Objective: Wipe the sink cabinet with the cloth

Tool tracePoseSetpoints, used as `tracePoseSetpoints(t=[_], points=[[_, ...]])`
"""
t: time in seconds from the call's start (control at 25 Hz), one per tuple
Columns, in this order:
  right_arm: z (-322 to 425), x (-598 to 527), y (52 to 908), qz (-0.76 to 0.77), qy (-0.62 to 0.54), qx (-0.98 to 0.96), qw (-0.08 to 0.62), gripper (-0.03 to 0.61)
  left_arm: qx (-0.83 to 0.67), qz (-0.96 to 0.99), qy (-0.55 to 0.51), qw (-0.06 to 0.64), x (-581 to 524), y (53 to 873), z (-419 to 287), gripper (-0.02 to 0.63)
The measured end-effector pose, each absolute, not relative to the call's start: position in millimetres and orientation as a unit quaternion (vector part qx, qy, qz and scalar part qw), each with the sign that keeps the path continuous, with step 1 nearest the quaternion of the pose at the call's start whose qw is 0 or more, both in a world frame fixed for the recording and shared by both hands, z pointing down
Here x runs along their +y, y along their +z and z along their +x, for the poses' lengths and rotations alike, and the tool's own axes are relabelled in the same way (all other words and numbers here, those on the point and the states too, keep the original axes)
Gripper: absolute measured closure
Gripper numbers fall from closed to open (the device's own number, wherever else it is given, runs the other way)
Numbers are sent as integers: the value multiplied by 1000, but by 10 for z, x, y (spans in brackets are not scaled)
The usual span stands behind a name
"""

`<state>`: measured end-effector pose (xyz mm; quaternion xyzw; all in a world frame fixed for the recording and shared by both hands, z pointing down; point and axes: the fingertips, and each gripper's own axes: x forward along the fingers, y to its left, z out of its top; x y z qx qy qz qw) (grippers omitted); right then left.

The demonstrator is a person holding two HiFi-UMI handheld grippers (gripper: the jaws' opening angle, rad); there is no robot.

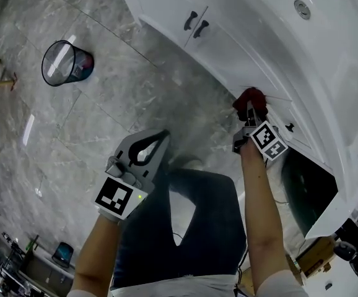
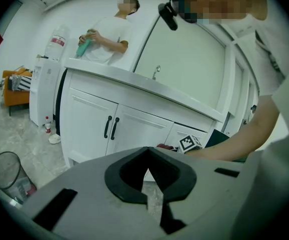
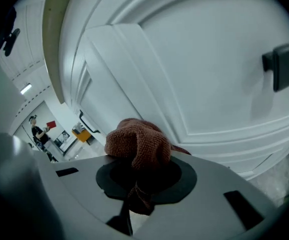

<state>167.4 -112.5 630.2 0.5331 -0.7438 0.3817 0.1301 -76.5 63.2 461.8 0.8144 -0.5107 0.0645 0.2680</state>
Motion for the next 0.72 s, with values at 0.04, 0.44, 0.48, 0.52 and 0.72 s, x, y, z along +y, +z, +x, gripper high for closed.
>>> tracePoseSetpoints(t=[0.04, 0.44, 0.48, 0.52, 0.72], points=[[1681, -1125, 6368, 534, 382, -743, 130, 505, -509, 815, 65, 269, 618, 4653, -761, 603], [1756, -1100, 6726, 530, 378, -747, 138, 505, -479, 836, 63, 259, 530, 4820, -656, 603], [1779, -1090, 6740, 531, 379, -746, 138, 505, -478, 836, 65, 260, 534, 4831, -658, 603], [1814, -1080, 6751, 533, 379, -744, 139, 505, -475, 837, 68, 261, 538, 4836, -653, 603], [2198, -1028, 6749, 560, 372, -726, 143, 505, -452, 857, 60, 241, 483, 4772, -537, 603]])
